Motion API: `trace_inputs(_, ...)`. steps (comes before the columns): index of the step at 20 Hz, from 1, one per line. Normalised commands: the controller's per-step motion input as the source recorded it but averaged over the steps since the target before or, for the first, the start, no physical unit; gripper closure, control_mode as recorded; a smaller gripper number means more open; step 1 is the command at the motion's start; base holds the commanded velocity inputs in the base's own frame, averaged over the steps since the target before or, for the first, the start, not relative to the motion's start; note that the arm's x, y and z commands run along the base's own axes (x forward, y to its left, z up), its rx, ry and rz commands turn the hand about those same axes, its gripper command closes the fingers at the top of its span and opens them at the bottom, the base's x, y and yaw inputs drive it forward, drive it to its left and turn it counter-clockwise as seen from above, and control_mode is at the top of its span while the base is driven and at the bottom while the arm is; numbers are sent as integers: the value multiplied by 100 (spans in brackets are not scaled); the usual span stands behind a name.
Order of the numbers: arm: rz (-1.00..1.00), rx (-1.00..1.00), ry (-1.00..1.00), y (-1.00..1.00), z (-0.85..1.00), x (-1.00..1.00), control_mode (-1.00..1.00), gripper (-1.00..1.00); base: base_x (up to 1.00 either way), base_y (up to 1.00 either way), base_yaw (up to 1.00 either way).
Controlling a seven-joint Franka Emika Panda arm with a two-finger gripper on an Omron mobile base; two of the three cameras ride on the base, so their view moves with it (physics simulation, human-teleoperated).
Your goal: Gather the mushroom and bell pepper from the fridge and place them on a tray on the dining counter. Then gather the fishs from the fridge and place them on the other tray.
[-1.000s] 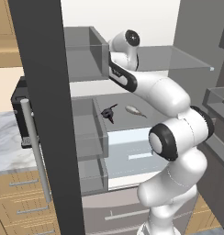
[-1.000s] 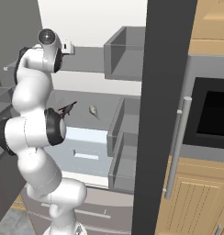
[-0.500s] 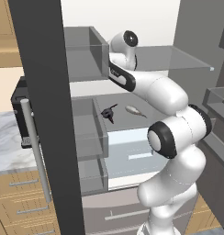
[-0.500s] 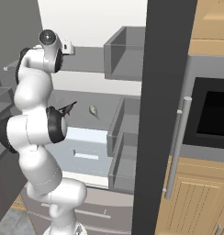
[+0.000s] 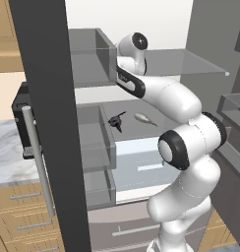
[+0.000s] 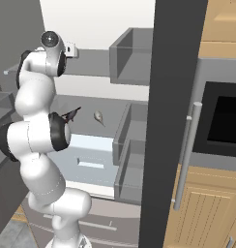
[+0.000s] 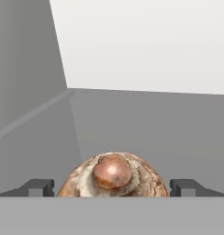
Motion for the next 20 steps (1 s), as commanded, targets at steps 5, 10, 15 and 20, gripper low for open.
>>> trace_inputs(5, 0, 0, 0, 0, 0, 0, -100, -100, 0, 0, 0)
trace_inputs(10, 0, 0, 0, 0, 0, 0, -100, 100, 0, 0, 0)
trace_inputs(15, 0, 0, 0, 0, 0, 0, -100, 100, 0, 0, 0)
trace_inputs(20, 0, 0, 0, 0, 0, 0, -100, 100, 0, 0, 0)
